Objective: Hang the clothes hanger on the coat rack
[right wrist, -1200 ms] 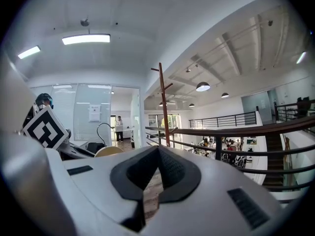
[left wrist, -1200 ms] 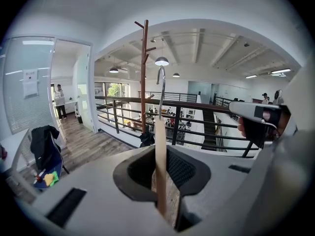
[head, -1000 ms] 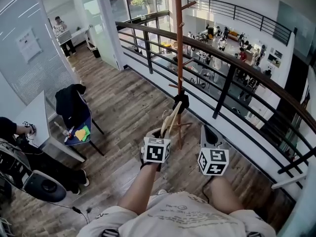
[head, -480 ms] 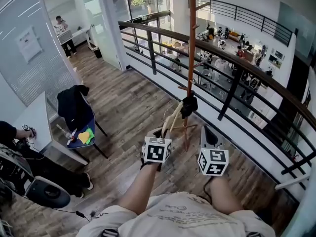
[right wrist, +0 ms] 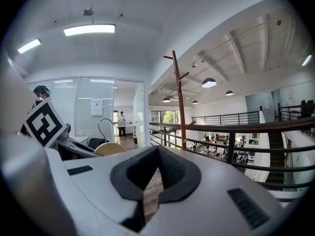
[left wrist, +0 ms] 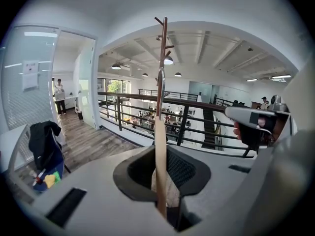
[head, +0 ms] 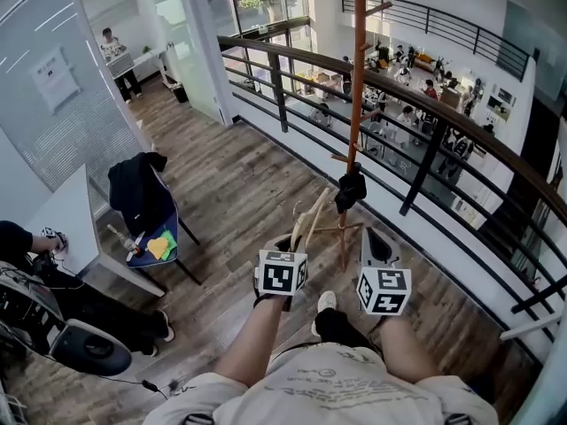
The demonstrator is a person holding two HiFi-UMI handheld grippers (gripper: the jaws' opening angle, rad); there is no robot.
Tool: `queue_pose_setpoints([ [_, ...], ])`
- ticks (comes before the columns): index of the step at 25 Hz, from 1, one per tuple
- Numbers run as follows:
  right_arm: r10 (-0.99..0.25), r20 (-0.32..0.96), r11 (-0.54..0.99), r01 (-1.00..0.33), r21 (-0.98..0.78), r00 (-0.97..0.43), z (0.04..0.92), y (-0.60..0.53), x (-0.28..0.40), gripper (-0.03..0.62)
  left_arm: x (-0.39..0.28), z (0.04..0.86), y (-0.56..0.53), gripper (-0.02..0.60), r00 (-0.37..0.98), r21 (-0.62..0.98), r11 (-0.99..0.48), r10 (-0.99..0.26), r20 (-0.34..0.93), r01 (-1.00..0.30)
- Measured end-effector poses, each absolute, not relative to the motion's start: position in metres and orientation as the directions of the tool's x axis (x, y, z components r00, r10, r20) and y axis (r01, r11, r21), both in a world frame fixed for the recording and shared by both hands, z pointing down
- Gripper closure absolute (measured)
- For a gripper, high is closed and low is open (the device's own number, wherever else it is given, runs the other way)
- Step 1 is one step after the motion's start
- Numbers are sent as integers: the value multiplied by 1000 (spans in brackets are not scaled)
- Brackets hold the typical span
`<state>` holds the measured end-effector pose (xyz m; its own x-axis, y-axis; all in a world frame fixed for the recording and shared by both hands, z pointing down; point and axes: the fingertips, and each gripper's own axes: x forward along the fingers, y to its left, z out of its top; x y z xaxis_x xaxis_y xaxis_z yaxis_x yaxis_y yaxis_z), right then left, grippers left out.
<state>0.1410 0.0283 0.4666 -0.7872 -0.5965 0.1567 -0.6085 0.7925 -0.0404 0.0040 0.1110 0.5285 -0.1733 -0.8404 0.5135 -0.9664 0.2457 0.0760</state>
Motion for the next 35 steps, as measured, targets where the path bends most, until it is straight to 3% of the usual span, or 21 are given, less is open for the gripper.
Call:
queue_pose_setpoints([
  [35, -587, 141, 798, -599, -65, -797, 465, -137, -19, 592, -164, 532, -43, 525, -178, 56, 243, -829, 530, -968],
])
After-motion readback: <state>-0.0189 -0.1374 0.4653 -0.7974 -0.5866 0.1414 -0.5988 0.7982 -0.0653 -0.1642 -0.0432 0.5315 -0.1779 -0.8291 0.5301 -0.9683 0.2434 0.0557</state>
